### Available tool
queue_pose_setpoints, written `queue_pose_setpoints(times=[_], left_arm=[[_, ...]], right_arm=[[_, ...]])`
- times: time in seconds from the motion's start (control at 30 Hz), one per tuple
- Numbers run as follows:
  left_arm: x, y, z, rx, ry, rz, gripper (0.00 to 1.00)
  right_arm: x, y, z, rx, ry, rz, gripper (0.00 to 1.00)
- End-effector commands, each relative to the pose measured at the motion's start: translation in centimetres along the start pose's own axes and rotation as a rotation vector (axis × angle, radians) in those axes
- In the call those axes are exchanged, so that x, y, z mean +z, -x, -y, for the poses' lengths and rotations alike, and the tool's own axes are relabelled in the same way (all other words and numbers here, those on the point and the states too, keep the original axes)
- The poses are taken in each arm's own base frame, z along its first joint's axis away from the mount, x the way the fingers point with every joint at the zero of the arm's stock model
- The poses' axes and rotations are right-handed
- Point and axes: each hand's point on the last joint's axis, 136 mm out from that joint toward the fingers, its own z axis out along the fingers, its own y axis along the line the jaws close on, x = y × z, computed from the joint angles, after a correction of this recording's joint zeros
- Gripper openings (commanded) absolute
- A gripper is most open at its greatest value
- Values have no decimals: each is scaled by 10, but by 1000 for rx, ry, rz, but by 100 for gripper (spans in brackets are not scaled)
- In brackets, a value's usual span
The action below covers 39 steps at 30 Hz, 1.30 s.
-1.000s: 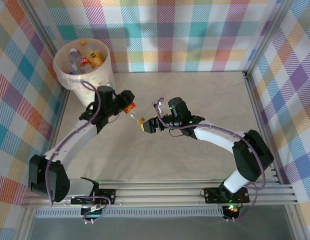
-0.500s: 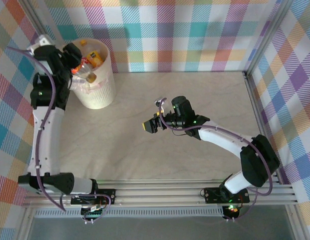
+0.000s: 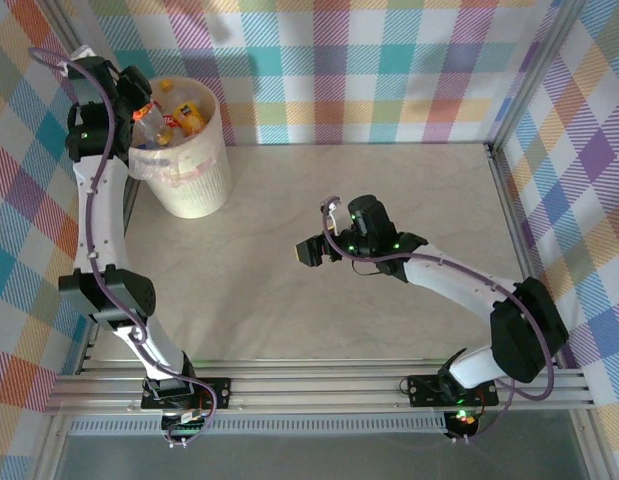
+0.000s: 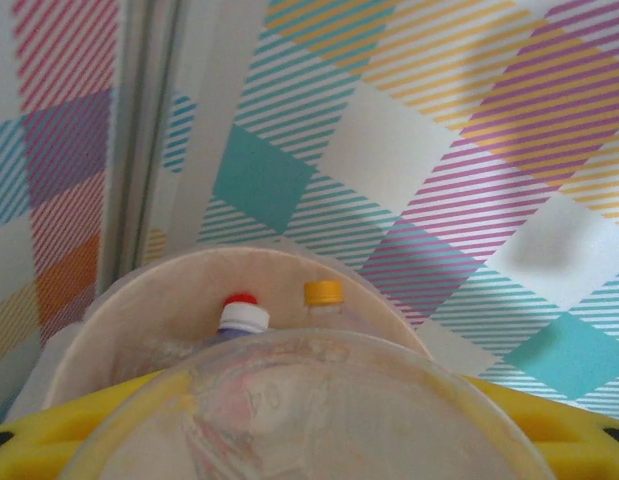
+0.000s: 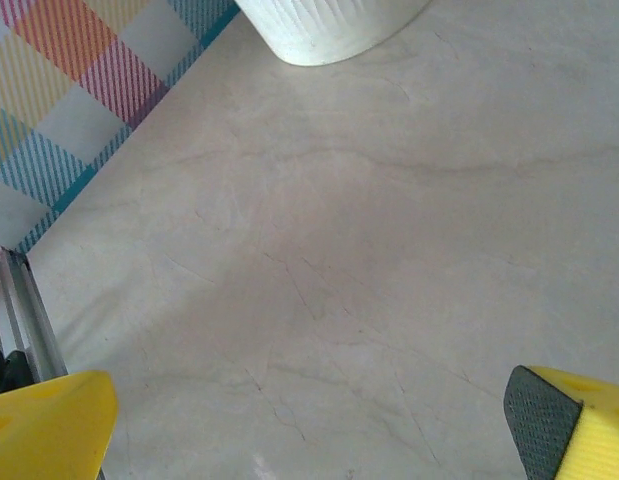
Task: Put the plastic bottles in the bin
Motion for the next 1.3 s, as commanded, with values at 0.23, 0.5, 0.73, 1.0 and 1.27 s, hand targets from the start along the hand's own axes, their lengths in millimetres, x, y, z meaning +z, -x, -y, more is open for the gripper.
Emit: queue_pose_setpoints(times=[0.23, 0.5, 0.73, 1.0, 1.27], left_arm=[[46, -18, 15, 94, -115, -56, 54], [77, -45, 6, 65, -92, -177, 73], [74, -19, 3, -29, -40, -107, 91], [45, -10, 13, -61, -72, -128, 100], [-16, -10, 25, -120, -181, -55, 100]], right_arm=[[-10, -6, 11, 51, -64, -11, 100], [-12, -3, 10, 64, -67, -4, 100], [-19, -1, 14, 65, -103, 22, 100], [-22, 1, 24, 78, -159, 40, 100], [-54, 24, 45, 8, -330, 187, 100]])
